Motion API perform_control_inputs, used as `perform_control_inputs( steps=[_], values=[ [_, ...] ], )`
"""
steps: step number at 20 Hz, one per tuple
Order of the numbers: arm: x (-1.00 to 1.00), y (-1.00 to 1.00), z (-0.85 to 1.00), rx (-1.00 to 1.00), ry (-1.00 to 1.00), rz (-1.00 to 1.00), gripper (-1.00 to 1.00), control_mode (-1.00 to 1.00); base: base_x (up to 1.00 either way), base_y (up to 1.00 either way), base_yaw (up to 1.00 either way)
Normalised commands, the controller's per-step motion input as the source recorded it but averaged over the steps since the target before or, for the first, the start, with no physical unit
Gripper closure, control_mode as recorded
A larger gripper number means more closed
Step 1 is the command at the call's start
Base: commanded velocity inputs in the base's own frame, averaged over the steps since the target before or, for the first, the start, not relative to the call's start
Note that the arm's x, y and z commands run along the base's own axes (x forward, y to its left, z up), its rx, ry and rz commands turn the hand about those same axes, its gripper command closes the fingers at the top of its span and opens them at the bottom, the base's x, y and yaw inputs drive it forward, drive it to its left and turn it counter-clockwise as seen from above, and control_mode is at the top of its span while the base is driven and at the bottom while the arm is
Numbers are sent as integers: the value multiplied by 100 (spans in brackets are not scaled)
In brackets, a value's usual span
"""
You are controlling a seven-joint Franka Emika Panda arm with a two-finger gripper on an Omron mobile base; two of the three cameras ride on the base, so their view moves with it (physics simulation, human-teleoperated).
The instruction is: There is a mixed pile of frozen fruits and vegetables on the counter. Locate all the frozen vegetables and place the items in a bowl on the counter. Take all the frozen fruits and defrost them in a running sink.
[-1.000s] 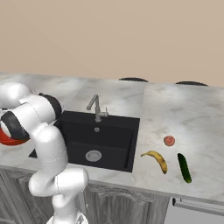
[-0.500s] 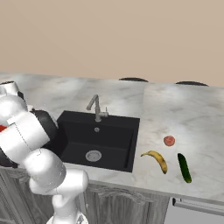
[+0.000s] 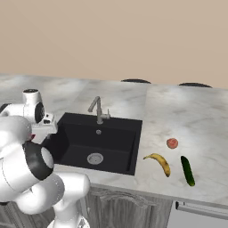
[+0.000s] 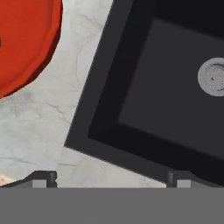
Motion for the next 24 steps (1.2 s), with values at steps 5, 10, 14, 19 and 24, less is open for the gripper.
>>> perform_control_inputs(
  steps=[5,10,14,19,24],
  values=[
    [-7,-72,-24,6,0,3,-100,-100,0,0,0],
    [-8,-63,-17,8,0,0,-100,-100,0,0,0],
    [-10,-57,10,1,-3,7,-100,-100,0,0,0],
    [1,-51,37,-1,10,-6,-100,-100,0,0,0],
    [0,-60,16,0,21,-15,-100,-100,0,0,0]
  ],
)
